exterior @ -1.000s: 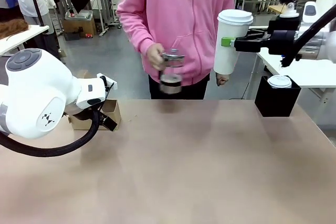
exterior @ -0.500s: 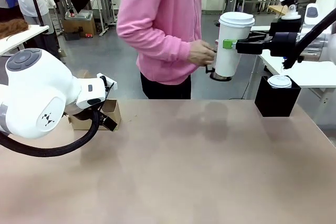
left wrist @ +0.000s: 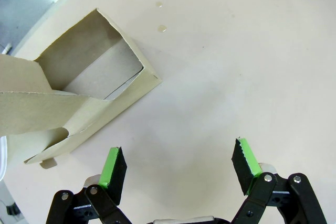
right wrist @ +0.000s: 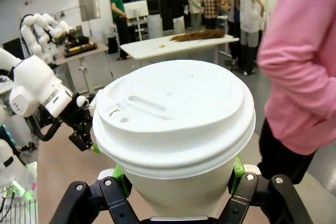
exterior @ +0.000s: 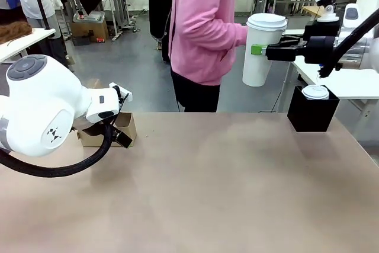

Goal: Pour a drink into a cup and package it in a carrier.
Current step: Position the Cup Carrier in the center of the table.

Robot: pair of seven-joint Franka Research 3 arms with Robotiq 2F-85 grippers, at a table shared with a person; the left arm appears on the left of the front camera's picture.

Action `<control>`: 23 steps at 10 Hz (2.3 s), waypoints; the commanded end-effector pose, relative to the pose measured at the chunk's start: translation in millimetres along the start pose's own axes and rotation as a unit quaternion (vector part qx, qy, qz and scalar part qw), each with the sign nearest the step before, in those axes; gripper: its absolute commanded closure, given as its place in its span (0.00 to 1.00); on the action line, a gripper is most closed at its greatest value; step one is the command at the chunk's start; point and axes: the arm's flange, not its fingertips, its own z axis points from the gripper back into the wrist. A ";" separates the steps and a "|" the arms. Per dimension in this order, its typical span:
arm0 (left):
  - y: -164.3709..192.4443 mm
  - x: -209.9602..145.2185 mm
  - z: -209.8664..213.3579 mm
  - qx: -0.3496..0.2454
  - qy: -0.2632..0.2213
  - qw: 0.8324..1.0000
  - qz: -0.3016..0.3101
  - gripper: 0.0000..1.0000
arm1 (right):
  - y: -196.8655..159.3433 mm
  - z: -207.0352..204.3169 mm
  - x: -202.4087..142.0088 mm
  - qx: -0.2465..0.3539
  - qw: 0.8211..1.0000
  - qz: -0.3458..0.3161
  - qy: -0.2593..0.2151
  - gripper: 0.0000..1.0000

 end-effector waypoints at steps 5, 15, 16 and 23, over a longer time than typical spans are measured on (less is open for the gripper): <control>0.2 -0.4 0.2 -0.001 0.000 1.000 0.001 0.00 | 1.0 -1.2 3.9 0.002 1.000 0.002 -0.003 0.20; 42.3 58.6 117.4 -0.026 0.057 0.994 0.095 0.00 | 1.0 -1.2 3.9 0.002 1.000 0.002 -0.003 0.20; 62.2 70.6 132.5 -0.026 0.067 0.990 0.121 0.00 | 1.0 -1.2 3.9 0.002 1.000 0.002 -0.003 0.20; 146.4 141.1 90.7 -0.006 0.134 0.967 0.218 0.00 | 1.0 -1.2 3.9 0.002 1.000 0.002 -0.003 0.20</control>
